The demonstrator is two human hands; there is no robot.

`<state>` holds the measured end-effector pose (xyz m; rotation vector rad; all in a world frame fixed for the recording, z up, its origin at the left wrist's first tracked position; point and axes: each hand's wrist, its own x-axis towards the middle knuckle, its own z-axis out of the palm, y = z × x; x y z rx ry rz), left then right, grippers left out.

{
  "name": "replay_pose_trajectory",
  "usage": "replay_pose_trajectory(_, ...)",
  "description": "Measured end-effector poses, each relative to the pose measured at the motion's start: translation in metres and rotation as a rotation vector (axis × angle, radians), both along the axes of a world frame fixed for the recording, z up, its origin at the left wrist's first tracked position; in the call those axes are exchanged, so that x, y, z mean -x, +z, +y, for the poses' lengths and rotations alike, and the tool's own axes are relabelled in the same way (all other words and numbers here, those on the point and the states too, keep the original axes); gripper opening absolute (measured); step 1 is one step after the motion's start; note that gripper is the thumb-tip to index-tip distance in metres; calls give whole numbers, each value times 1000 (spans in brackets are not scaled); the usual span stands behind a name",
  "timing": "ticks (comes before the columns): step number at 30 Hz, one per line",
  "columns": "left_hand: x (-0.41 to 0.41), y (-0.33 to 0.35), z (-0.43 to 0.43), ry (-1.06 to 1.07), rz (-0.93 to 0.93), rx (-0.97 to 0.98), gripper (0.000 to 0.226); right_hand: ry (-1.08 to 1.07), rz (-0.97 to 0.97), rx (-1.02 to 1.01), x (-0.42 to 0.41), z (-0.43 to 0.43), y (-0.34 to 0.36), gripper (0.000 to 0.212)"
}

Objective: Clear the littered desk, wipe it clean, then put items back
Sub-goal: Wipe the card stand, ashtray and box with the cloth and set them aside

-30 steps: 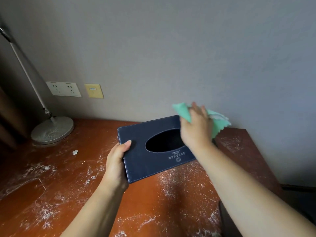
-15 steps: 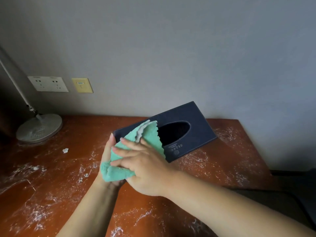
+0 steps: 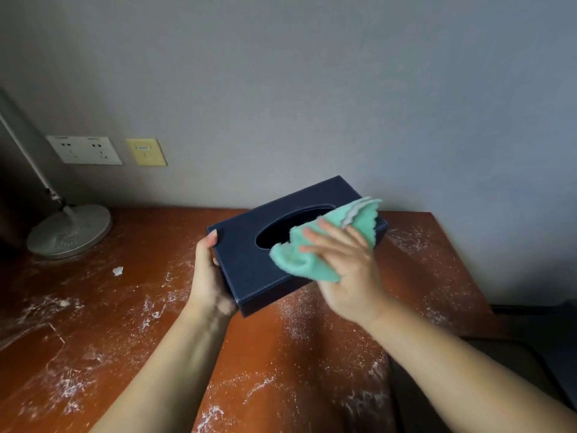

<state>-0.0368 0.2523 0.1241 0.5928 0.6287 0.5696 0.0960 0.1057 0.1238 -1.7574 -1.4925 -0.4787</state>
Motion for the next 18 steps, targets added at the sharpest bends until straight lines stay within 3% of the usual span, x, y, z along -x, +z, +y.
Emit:
replay_pose_trajectory(2,1,1,0,15,13,-19,42,-151,26,4,-26,-9,-1,27)
replay_pose_trajectory(4,4,4,-2,24,25,-54,40,-341,187,30,-50,-17,1,27)
replay_pose_trajectory(6,6,6,-3,40,41,-78,38,-615,612,67,-66,-25,5,25)
replay_pose_trajectory(8,10,8,-4,78,-5,-78,38,-820,1268,-34,-73,-29,-6,27)
replay_pose_trajectory(10,12,10,-7,138,-78,-44,38,-628,1815,-237,-59,-30,-21,33)
replay_pose_trajectory(13,11,12,-17,201,-189,7,34,-140,2153,-280,-7,-16,-22,42)
replay_pose_trajectory(16,8,11,-37,223,-116,-89,30,283,2108,-121,38,9,6,82)
replay_pose_trajectory(18,18,0,-50,245,-47,-156,41,245,1947,-10,59,18,17,77)
